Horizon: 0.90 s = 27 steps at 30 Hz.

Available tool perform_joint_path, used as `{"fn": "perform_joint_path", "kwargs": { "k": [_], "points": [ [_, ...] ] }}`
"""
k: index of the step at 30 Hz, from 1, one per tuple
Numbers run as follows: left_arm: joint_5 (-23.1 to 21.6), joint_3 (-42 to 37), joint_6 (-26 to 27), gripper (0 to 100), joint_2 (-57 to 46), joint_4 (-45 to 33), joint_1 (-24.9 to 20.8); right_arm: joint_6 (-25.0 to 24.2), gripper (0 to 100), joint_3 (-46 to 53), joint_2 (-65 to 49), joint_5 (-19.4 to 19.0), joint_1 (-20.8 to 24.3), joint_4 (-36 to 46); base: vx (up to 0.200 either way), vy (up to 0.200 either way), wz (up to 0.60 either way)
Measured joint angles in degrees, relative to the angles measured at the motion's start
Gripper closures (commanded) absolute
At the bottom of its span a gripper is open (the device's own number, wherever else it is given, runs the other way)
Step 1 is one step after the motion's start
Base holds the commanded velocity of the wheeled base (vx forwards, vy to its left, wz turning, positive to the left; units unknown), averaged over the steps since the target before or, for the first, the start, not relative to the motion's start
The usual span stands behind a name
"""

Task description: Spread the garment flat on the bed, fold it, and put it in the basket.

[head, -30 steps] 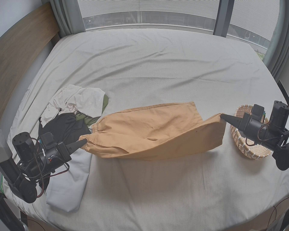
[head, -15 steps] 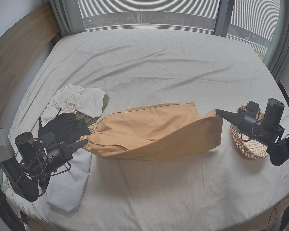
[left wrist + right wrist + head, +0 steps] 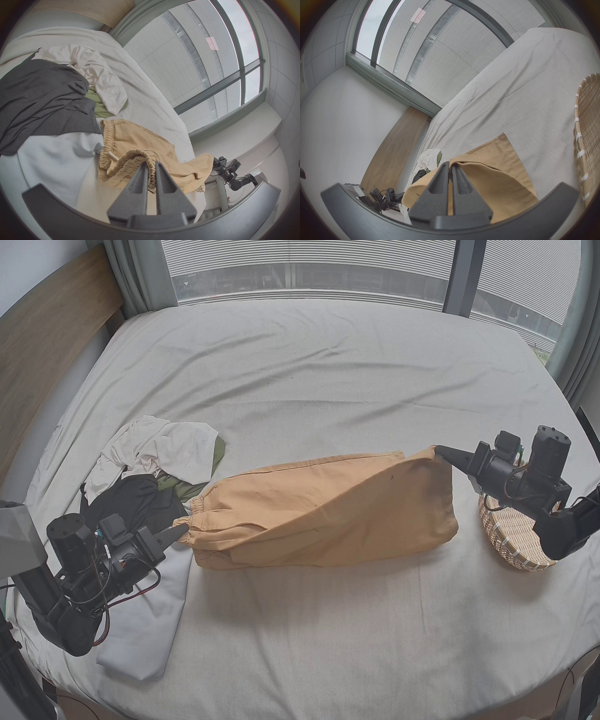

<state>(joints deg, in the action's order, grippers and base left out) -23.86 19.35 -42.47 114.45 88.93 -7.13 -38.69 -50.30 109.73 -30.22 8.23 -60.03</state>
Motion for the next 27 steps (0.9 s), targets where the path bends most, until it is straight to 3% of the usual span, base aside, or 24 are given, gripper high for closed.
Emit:
{"fn": "perform_joint_path", "kwargs": {
  "k": [27],
  "points": [
    [5.85, 11.69, -3.62, 100, 9.40, 0.00, -0.33, 0.40, 100, -12.43, 10.29, 0.15, 0.69, -2.38, 0.000, 0.000, 0.00]
  ]
}}
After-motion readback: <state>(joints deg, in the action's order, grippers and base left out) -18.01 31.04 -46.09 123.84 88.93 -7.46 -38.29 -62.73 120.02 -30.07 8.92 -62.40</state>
